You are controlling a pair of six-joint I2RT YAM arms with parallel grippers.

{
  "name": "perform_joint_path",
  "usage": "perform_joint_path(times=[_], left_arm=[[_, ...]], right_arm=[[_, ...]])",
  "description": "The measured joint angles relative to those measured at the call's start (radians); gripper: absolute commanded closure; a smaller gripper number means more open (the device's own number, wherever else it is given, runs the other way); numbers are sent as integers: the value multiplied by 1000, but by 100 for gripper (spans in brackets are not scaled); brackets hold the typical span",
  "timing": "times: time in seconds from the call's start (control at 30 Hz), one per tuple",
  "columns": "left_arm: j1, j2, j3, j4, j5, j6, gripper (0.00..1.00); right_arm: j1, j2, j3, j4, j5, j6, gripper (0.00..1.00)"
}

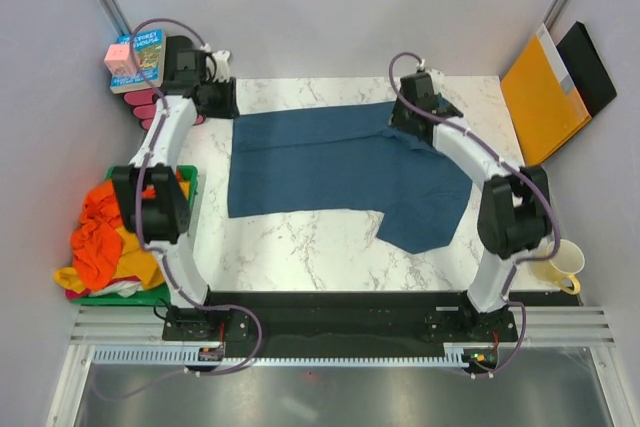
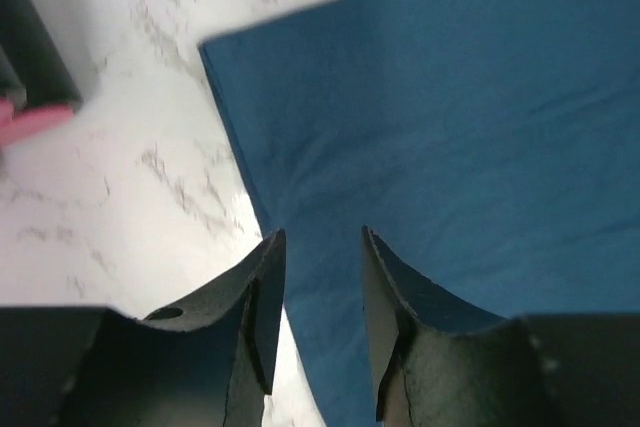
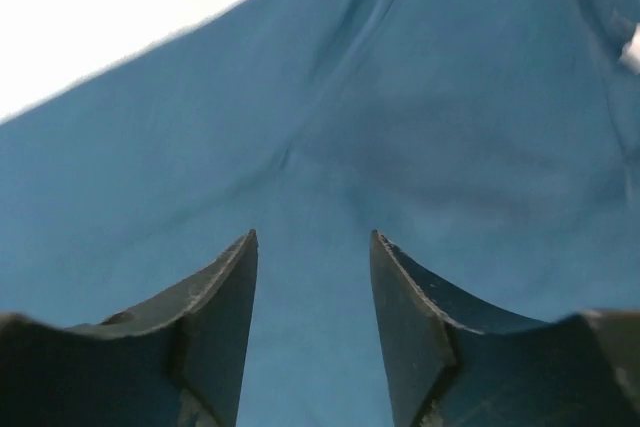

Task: Fold and stack the t-shirts
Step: Fold the flattened tshirt in 1/3 of the way

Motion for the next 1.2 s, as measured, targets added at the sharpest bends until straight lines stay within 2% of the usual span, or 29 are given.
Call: perform_joint_path(times=[0.07, 0.1, 0.13, 0.17, 0.2, 0.3, 0.33, 0.53, 0.83, 1.2], left_arm=[[23, -121, -145, 18, 27, -1, 62], [37, -172, -213, 29, 34, -1, 63], [51, -221, -282, 41, 38, -1, 64], [64, -264, -346, 47, 42, 0, 64], [80, -303, -412, 50, 42, 0, 65], [90, -352, -512, 59, 43, 0, 65], [88, -359, -533, 60, 45, 0, 66], [81, -360, -564, 77, 66, -10, 67], [81, -360, -593, 100, 77, -14, 67], [81, -359, -602, 109, 77, -14, 67]], right_arm=[[43, -101, -108, 14, 2, -2, 71], [54, -142, -161, 28, 2, 3, 81], [56, -175, -217, 38, 5, 12, 81], [50, -187, -254, 38, 11, 13, 80], [43, -185, -278, 39, 16, 13, 73], [25, -131, -299, 29, 42, 1, 60], [22, -113, -299, 31, 47, -1, 59], [22, 13, -236, 13, 69, -18, 54], [22, 131, -164, 15, 91, -11, 56], [22, 156, -110, 58, 138, 20, 57]])
